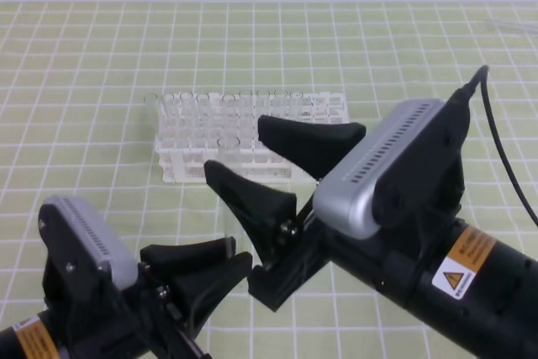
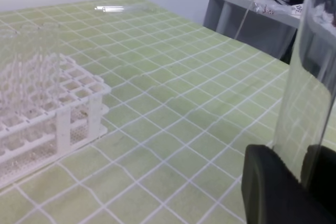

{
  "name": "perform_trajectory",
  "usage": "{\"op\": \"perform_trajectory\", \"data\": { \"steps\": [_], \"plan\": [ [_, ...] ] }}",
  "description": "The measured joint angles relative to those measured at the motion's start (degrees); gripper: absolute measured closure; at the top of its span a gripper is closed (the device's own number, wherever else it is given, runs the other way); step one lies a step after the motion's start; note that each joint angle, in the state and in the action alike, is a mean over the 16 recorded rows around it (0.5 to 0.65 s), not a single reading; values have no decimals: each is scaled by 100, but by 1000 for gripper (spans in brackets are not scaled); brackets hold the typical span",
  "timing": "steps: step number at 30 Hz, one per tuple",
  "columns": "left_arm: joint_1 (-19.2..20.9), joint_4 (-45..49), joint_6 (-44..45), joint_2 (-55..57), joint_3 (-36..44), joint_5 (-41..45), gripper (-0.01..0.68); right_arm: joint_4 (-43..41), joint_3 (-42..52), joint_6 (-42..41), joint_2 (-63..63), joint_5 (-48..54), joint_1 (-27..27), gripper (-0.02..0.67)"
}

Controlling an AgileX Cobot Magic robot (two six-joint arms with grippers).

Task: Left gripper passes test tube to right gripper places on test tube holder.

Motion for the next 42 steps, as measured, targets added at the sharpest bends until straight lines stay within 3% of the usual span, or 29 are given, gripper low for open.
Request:
{"op": "perform_trajectory", "data": {
  "steps": [27,42],
  "plan": [
    [0,176,-7,0,11,-241,648,-500,-94,735,505,-495,0,220],
    [0,179,-6,1,11,-242,625,-564,-170,824,577,-493,0,340]
  ]
}}
